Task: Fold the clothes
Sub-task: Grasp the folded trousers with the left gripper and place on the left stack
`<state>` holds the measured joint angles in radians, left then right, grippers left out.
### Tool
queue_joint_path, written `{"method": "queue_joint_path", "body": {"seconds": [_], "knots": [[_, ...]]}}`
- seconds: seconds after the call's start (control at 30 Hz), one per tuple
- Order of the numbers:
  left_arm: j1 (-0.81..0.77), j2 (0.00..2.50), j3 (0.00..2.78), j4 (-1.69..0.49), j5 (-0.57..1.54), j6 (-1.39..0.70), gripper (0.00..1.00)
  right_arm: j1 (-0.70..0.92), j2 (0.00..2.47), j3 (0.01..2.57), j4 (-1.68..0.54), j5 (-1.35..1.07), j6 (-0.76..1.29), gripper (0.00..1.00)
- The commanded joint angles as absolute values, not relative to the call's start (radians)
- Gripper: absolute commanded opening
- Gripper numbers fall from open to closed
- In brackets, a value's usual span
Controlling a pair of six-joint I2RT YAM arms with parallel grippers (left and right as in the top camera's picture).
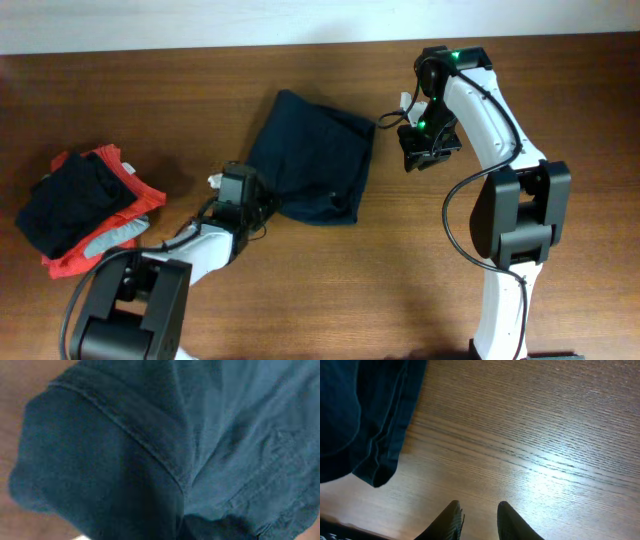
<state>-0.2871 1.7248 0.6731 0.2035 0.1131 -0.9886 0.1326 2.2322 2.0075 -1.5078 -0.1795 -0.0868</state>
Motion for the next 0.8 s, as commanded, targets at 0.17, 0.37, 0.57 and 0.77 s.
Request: {"method": "queue_joint_path", "body": {"seconds": [0.17,0.37,0.57,0.77], "knots": [[-0.281,1.623,0.739,0.139,0.017,-0.424,0.01,0.137,2.226,2.021,-1.516,-0.164,-0.097,0.29],[-0.197,1.316,0.833,-0.17,-0.123,-0.315,0.01,0.137,2.226,2.021,-1.516,-0.163,-0.1,0.29],[-0.023,1.039,0.848,-0.221,-0.136,-0.165,0.01,0.137,2.226,2.021,-1.523,-0.164,-0.1,0.29],[0.139,0.947,0.852,-0.222,-0.14,-0.133,0.0,0.137,2.226,2.021,-1.527,-0.164,-0.1,0.29]]}}
